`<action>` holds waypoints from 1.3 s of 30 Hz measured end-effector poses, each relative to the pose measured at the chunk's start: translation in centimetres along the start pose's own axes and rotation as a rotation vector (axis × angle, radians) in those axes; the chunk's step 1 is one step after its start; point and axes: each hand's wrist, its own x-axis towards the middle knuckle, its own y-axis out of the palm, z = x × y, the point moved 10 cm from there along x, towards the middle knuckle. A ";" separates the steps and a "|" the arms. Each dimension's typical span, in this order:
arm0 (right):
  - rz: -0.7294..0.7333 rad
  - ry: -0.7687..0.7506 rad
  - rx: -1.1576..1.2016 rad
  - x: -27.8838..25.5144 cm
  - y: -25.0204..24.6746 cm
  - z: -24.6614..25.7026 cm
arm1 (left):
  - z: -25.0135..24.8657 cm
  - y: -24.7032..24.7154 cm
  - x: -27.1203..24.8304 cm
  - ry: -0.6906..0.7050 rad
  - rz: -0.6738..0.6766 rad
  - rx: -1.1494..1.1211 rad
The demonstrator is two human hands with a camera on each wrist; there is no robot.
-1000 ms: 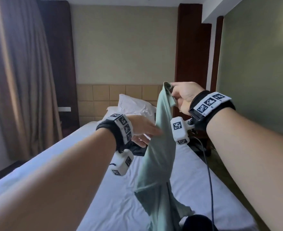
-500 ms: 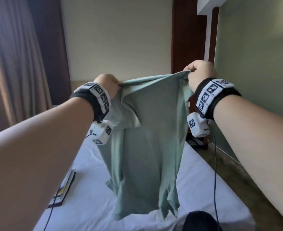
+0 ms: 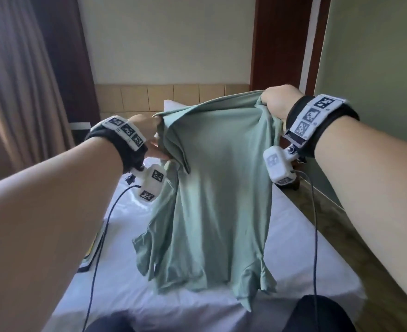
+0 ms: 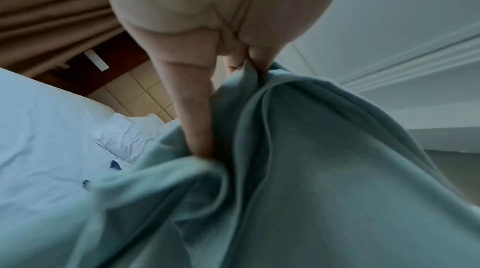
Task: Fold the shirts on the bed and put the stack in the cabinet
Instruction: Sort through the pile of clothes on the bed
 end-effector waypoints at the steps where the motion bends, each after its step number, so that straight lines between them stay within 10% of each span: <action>1: 0.034 0.025 0.149 0.3 0.7 -0.4 | -0.4 0.3 0.6 0.034 0.013 0.021; 7: 0.132 0.257 0.455 3.7 3.0 -8.2 | 1.7 1.1 5.8 0.119 0.362 0.546; 11: 0.094 0.406 0.461 8.6 5.9 -14.6 | 2.2 0.2 11.6 0.224 0.129 1.196; 15: 0.007 0.294 0.451 13.7 6.6 -13.1 | -3.3 1.5 15.2 0.468 -0.147 0.957; 19: -0.389 0.062 0.594 16.9 1.8 -6.8 | -12.1 1.9 15.6 0.720 -0.365 0.743; 26: -0.622 -0.314 0.377 15.8 -2.8 2.0 | -18.7 0.9 13.1 0.960 -0.433 0.583; 33: -0.419 -0.077 0.235 10.2 6.8 -11.4 | -0.9 -1.3 14.8 0.670 -0.277 0.862; 39: 0.313 0.220 -0.183 -0.6 23.2 -30.7 | 24.0 -4.7 16.5 0.103 0.003 0.885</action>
